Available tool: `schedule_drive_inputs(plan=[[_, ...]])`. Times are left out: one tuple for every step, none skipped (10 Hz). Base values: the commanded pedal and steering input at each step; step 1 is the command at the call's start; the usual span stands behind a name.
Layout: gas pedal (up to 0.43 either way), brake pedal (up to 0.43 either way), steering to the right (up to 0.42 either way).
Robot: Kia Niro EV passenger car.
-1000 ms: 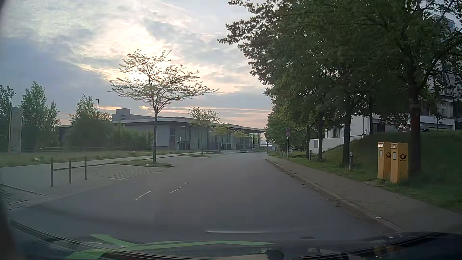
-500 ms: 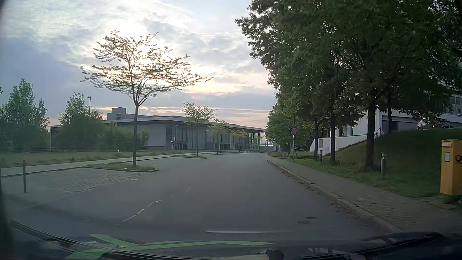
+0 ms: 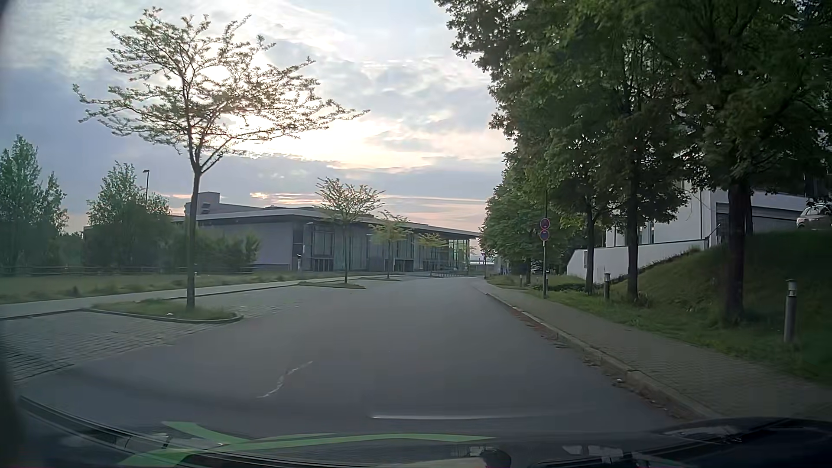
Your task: Follow the waypoints while adhering to traffic rules and regulations
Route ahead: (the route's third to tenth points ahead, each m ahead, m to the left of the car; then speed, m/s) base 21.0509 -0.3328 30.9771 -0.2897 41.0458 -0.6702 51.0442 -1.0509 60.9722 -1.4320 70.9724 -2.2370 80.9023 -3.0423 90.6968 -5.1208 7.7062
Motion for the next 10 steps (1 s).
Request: schedule_drive_inputs(plan=[[0.087,0.000,-0.001],[0.177,0.000,-0.001],[0.177,0.000,-0.001],[0.177,0.000,0.000],[0.177,0.000,0.001],[0.177,0.000,0.001],[0.177,0.000,0.001],[0.177,0.000,0.001],[0.177,0.000,0.001],[0.177,0.000,0.001]])
